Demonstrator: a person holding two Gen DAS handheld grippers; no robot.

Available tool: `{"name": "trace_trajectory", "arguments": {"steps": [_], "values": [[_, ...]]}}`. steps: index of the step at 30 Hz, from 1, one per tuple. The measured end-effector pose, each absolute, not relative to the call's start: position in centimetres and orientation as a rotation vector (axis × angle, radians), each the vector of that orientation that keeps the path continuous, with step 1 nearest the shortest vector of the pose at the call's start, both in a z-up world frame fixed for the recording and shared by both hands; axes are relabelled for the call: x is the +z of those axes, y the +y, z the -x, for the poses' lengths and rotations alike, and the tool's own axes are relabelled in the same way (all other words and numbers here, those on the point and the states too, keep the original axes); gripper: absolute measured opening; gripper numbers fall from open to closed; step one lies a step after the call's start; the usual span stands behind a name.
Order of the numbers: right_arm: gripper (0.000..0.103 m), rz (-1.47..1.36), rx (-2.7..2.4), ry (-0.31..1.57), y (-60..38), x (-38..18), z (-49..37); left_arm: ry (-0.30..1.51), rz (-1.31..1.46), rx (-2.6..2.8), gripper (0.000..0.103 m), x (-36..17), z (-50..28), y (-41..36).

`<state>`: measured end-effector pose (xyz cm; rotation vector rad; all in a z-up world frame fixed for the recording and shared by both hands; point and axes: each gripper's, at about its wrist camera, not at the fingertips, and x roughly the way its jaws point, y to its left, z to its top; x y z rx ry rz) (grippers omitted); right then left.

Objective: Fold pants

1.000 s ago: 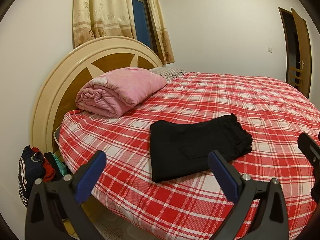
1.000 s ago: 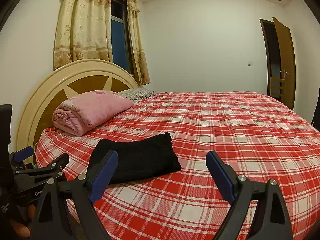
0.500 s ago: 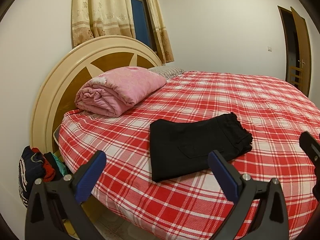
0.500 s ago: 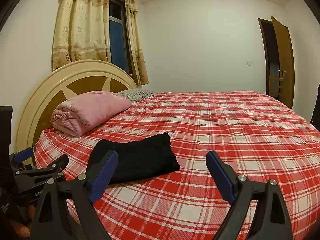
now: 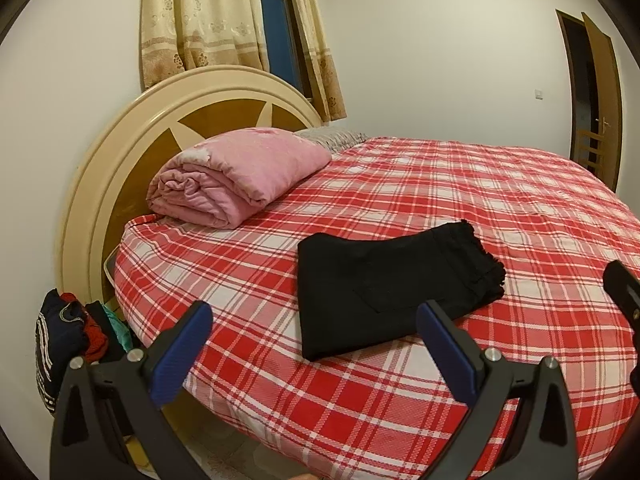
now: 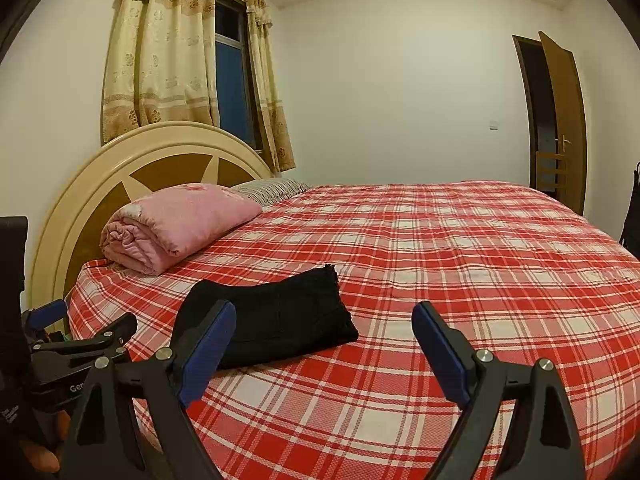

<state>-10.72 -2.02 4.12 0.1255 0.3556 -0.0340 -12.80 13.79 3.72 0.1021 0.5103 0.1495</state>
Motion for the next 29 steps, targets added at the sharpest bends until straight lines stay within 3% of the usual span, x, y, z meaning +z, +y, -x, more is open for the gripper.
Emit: {"name": "trace_trajectory", "arguments": {"steps": [29], "values": [[0.091, -0.136, -0.051, 0.348, -1.89, 4.23, 10.89, 0.526, -0.066, 0.133, 0.103, 4.10, 12.08, 13.99]]}}
